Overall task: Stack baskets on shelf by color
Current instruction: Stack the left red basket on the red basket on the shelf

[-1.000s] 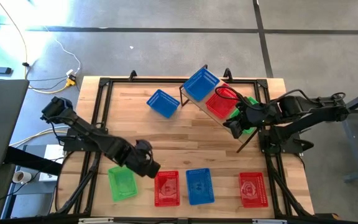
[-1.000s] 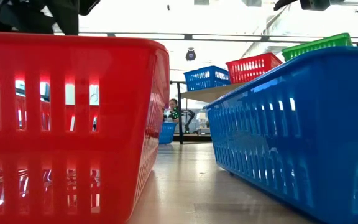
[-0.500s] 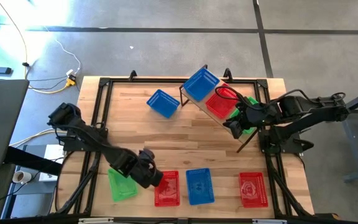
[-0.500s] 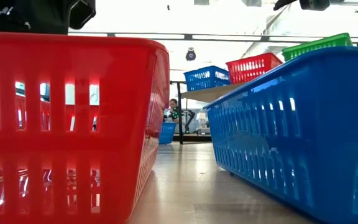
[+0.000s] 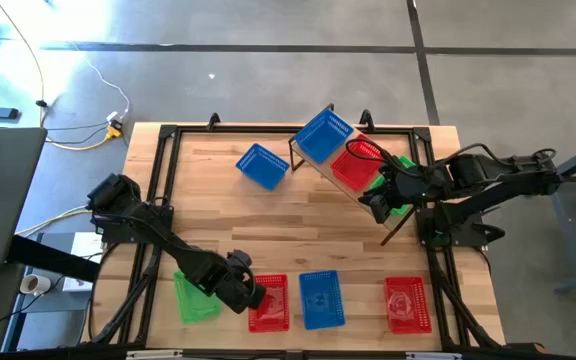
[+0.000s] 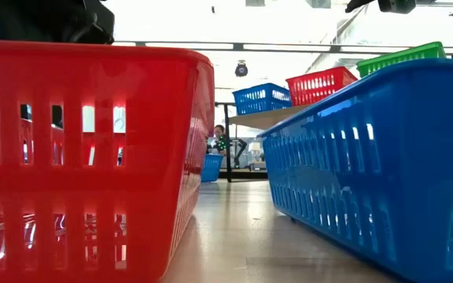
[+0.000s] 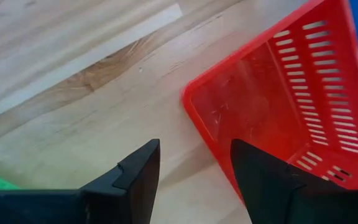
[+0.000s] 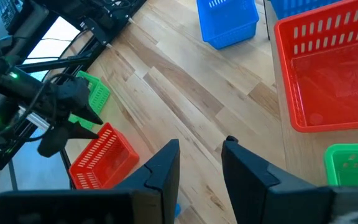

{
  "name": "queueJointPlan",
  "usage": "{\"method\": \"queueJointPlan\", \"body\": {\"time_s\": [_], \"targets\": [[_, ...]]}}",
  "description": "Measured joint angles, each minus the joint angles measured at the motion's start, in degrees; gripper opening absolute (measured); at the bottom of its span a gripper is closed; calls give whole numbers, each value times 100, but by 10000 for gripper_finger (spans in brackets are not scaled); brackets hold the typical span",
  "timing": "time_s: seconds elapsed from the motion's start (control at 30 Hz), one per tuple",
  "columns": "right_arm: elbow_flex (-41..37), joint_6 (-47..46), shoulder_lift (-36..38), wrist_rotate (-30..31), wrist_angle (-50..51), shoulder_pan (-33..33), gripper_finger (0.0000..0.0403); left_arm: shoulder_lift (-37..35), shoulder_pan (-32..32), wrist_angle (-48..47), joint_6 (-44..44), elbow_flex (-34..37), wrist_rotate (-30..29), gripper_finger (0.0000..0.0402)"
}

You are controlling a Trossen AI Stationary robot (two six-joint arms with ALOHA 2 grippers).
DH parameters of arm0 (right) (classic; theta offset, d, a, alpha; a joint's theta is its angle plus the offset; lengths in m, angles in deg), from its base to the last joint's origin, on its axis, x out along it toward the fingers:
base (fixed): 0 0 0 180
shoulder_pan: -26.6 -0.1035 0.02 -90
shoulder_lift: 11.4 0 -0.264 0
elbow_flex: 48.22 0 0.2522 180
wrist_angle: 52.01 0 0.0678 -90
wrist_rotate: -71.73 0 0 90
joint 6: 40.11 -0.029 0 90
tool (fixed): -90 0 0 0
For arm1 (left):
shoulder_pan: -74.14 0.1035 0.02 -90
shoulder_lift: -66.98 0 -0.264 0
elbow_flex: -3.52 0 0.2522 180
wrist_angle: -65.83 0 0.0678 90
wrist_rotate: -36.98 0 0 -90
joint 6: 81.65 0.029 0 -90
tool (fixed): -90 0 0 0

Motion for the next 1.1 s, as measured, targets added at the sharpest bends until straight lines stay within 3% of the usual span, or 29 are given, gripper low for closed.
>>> {"method": "queueJointPlan", "body": {"time_s": [0.47, 0.6, 0.9, 1.1], "targets": [[0, 107, 1, -9, -21, 0, 106, 393, 0, 408, 47, -2, 195, 178], [-1, 107, 0, -9, -48, 0, 106, 391, 2, 402, 84, -2, 171, 142], [-2, 107, 0, -14, -55, 0, 106, 388, 37, 396, 495, -2, 92, 14], [-2, 302, 0, -28, -234, 0, 106, 386, 35, 362, 503, -27, 1, 6]]}}
